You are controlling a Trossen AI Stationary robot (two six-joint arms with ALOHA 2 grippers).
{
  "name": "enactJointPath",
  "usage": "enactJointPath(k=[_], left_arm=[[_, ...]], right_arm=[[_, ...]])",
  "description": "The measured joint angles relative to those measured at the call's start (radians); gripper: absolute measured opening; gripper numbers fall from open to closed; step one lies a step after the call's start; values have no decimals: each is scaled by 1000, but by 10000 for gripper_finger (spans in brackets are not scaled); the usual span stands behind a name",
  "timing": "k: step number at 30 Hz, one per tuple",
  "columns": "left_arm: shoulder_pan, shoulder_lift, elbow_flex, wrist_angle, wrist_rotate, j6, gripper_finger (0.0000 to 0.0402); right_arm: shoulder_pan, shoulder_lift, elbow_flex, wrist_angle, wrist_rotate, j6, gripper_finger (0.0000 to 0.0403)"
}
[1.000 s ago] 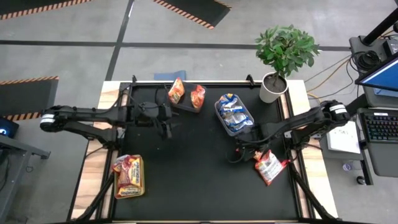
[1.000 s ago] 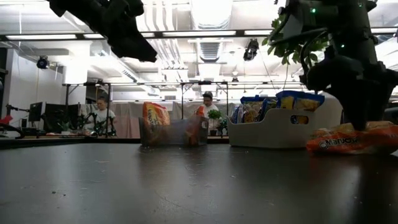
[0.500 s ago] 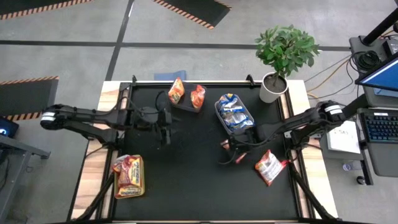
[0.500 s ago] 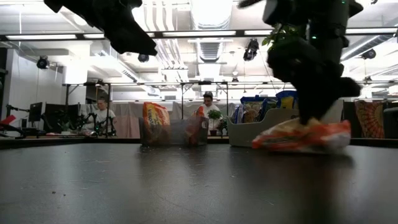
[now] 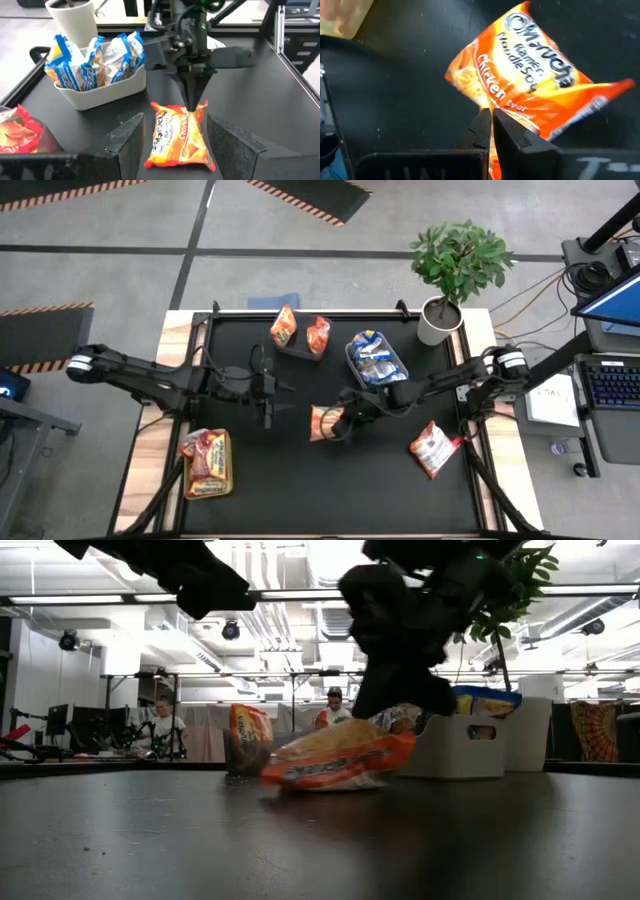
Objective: Sort Maruchan noodles
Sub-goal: Put the orange noodle pack into the black bin
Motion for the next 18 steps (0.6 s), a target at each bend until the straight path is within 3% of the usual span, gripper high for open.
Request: enactJointPath(k=[4,7,12,18], left_arm=[[-8,0,-15,-2,0,-10,193],[-9,8,-25,-10,2,-10,193],[-14,55,-57,8,53,-11,193],[-18,129,-112,86,53,-50,193]], right_arm=[[-7,51,78,-36,-33,-59,9],[-8,73,156,-167,-44,-95,9],[-8,89,262,-371,24,-156,9],[-3,91,281,-349,59,-226,9]])
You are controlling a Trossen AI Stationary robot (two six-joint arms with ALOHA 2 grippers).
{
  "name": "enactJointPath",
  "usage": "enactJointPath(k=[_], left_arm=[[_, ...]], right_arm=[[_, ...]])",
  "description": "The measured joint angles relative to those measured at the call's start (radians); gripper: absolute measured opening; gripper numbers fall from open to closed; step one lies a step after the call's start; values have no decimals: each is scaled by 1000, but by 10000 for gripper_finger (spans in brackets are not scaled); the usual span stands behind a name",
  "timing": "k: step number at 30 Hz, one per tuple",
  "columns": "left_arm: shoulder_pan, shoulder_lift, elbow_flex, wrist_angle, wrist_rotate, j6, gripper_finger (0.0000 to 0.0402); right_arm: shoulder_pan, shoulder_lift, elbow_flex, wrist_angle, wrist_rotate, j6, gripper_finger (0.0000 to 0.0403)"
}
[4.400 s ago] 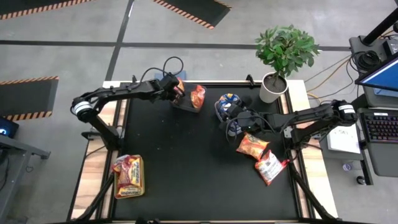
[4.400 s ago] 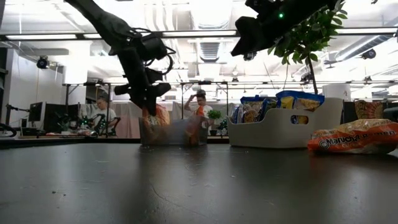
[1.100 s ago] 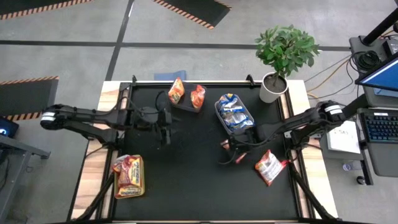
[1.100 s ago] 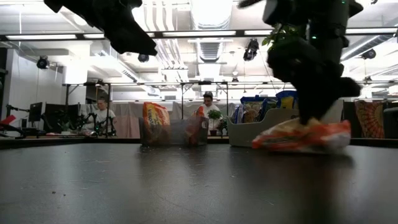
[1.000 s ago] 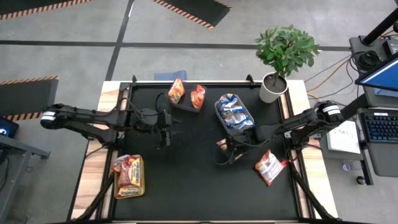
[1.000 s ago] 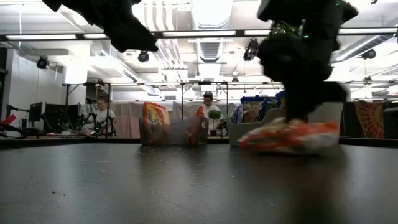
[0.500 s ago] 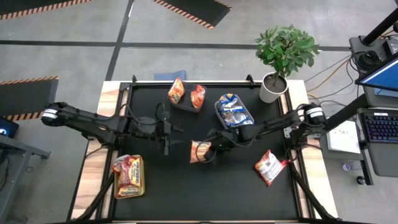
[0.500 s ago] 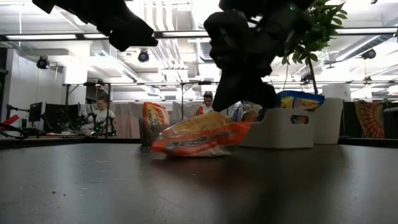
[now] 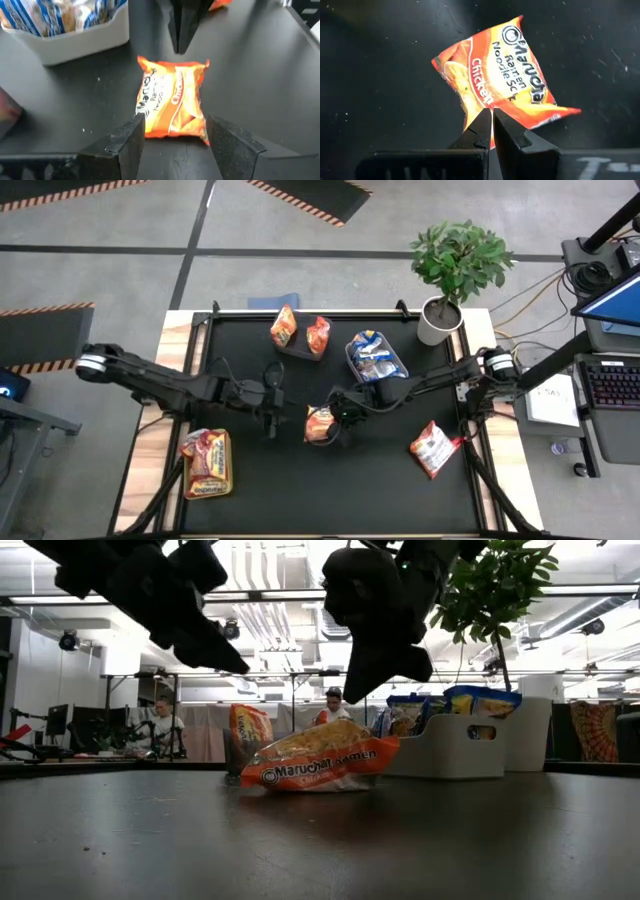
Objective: Sort Maruchan noodles
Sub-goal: Put the orange noodle pack into the black bin
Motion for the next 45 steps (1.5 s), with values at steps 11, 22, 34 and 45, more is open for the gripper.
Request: enactJointPath(k=[11,22,34,45], left_arm=[[-1,111,18,51,0,-23,193],[-2,138,18,49,0,-277,194],[-8,139,-66,233,-2,-583,195],[-8,139,-185,496,-38,-693,195]], right_arm=[[0,99,-2,37,1,-47,9],[0,123,-4,9,12,-50,9],[13,127,-73,-4,56,-47,9],[13,127,-85,9,73,-46,9]])
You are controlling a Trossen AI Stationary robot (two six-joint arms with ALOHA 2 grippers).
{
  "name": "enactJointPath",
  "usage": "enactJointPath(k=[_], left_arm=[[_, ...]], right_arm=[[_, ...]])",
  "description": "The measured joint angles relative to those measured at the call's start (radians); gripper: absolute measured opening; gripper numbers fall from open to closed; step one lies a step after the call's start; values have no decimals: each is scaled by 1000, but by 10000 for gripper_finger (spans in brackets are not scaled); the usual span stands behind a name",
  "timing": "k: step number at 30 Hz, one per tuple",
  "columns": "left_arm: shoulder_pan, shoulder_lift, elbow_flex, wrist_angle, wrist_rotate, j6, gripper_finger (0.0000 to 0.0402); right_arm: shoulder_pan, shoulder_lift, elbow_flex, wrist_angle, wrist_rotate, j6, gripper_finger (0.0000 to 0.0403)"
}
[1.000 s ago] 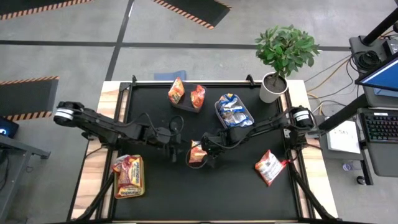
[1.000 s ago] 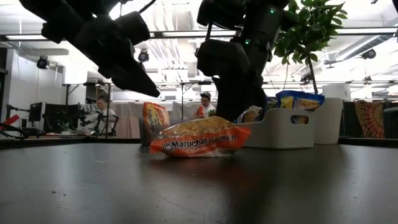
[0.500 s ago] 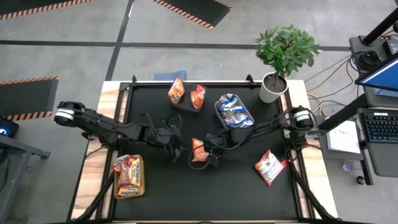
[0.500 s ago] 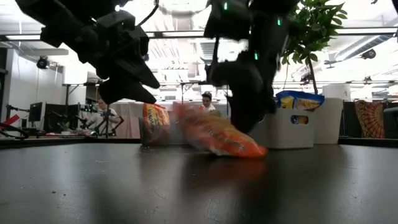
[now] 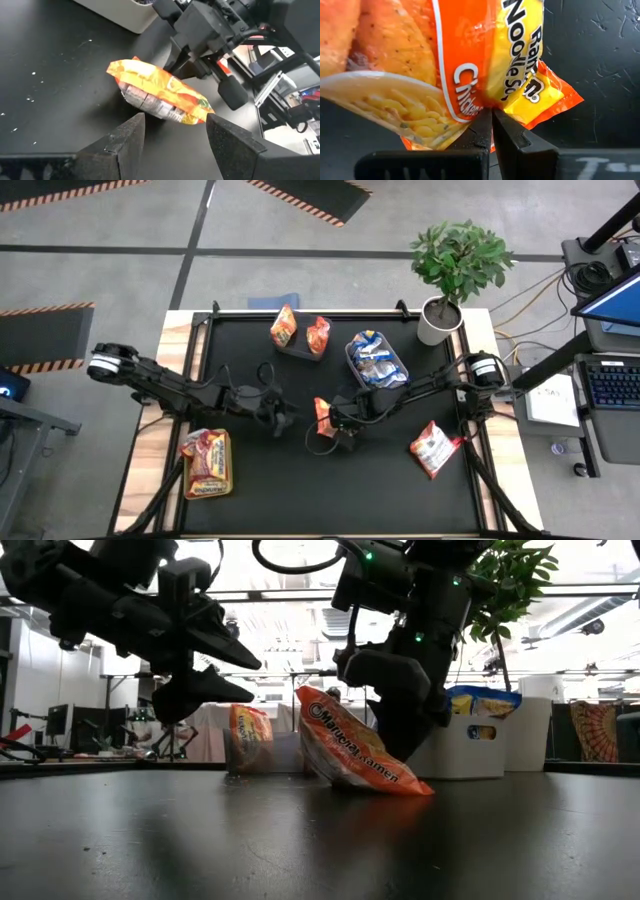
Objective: Sort Maruchan noodles
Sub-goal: Put the orange noodle pack into the black bin
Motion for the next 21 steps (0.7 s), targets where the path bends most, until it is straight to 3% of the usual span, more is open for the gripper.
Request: enactJointPath(k=[17,21], left_arm=[[0,0,13,0,-76,-94,195],[0,59,14,29,-87,-145,195]], right_arm=[[0,0,0,3,6,7,9],[0,0,0,3,7,5,9]])
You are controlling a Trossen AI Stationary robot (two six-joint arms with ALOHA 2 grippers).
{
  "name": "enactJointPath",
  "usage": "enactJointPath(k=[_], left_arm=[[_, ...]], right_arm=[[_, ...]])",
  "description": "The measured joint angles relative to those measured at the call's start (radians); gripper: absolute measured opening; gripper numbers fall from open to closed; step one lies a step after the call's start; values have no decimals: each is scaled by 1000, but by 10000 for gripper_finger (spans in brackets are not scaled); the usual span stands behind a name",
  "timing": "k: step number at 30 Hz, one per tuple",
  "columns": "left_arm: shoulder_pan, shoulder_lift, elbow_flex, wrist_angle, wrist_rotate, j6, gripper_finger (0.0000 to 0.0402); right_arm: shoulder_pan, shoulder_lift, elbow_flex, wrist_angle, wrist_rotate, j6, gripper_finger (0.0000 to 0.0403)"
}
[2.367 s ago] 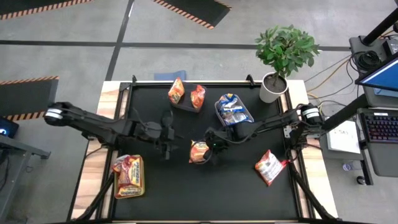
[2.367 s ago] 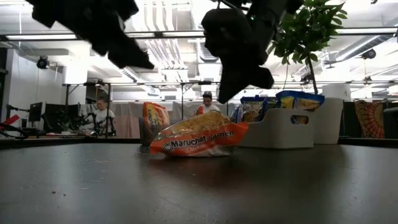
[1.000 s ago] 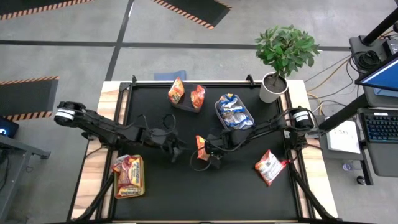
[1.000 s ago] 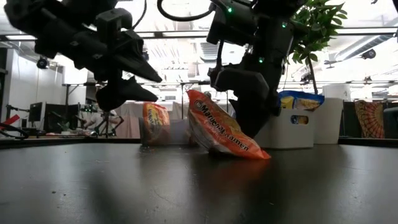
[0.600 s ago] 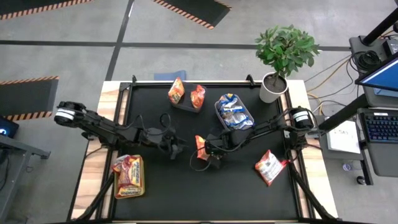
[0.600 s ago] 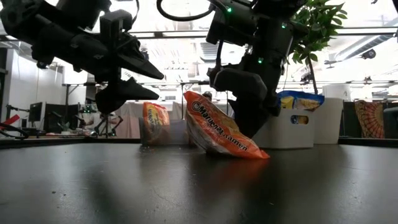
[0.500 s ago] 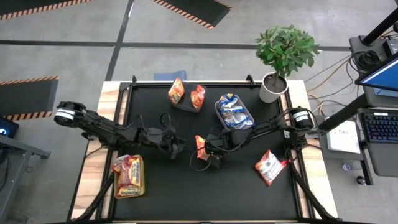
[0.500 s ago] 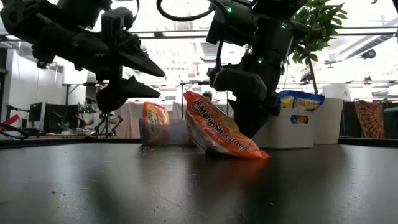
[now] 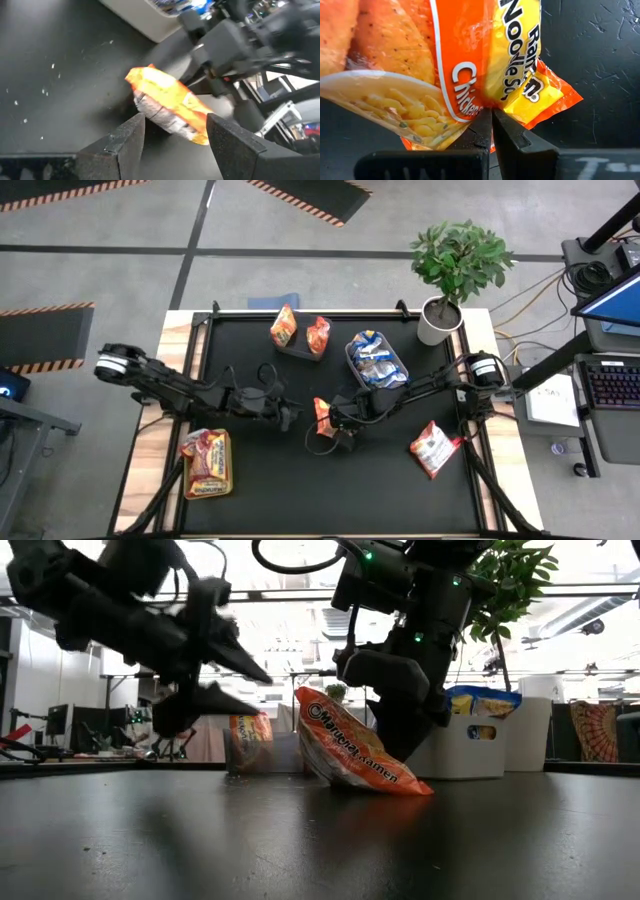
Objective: Sort Maruchan noodles
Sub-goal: Put the orange noodle pack into the black bin
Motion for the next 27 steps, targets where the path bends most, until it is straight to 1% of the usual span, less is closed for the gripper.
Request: enactJointPath(k=[3,6,9,12,15,20,27], left_arm=[[4,85,0,60,-13,-40,195],[13,170,1,184,-7,-53,195],[29,246,1,329,57,-64,195],[48,309,2,420,110,-104,195],[58,369,2,453,113,-150,195],[62,443,8,554,109,-167,194],[65,456,54,530,174,-151,194]], right_arm=[[0,0,0,0,2,-2,9],[0,0,0,-1,13,-5,9],[0,0,0,-2,16,-6,9],[0,0,0,-2,17,-10,9],[0,0,0,-2,18,-17,9],[0,0,0,-1,25,-17,9],[0,-1,0,-2,43,-17,9]])
